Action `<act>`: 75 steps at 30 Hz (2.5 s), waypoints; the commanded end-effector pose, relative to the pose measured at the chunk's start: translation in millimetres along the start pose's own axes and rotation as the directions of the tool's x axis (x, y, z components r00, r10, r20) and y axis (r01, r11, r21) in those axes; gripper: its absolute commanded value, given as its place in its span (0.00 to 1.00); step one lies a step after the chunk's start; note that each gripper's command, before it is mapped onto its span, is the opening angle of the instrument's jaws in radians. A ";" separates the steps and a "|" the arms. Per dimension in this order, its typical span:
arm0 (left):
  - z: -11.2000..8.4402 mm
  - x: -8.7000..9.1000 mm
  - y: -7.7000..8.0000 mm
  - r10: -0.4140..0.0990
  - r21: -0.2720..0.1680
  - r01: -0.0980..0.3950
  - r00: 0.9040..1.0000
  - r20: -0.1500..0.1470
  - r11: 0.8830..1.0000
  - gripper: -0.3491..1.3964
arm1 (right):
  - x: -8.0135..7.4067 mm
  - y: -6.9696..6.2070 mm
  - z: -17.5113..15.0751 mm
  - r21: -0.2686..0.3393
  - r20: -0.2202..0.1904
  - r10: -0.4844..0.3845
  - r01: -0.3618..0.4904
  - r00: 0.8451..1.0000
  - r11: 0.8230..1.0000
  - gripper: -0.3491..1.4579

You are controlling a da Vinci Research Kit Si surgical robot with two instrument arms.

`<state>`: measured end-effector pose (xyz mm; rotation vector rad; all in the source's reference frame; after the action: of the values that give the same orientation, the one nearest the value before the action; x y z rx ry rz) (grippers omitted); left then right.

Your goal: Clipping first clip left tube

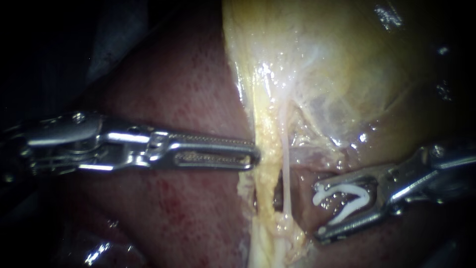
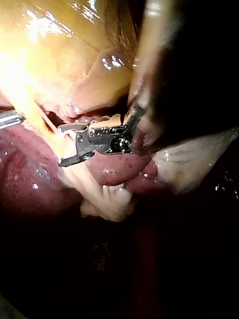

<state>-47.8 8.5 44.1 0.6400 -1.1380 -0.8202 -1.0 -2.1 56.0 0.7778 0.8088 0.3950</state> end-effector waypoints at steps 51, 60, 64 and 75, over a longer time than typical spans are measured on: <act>-5.7 -1.0 -5.8 -0.011 0.011 0.011 1.000 0.020 1.000 0.00 | 0.7 1.2 9.5 -0.035 -0.024 -0.002 0.001 1.000 0.999 0.51; -5.6 -1.1 -6.1 -0.011 0.010 0.011 1.000 0.020 1.000 0.00 | 0.3 1.9 11.0 -0.027 -0.015 -0.007 0.006 1.000 1.000 0.51; -5.6 -1.1 -6.0 -0.011 0.011 0.011 1.000 0.020 1.000 0.00 | 0.5 1.8 11.9 -0.017 -0.007 -0.007 0.007 1.000 1.000 0.51; -5.6 -1.0 -5.4 -0.010 0.012 0.010 1.000 0.019 1.000 0.00 | 0.9 0.4 12.7 0.004 0.007 -0.011 0.011 1.000 1.000 0.51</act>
<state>-43.9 6.6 37.6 0.6482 -1.1583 -0.8305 9.4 -7.3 61.4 0.7785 0.8064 0.3811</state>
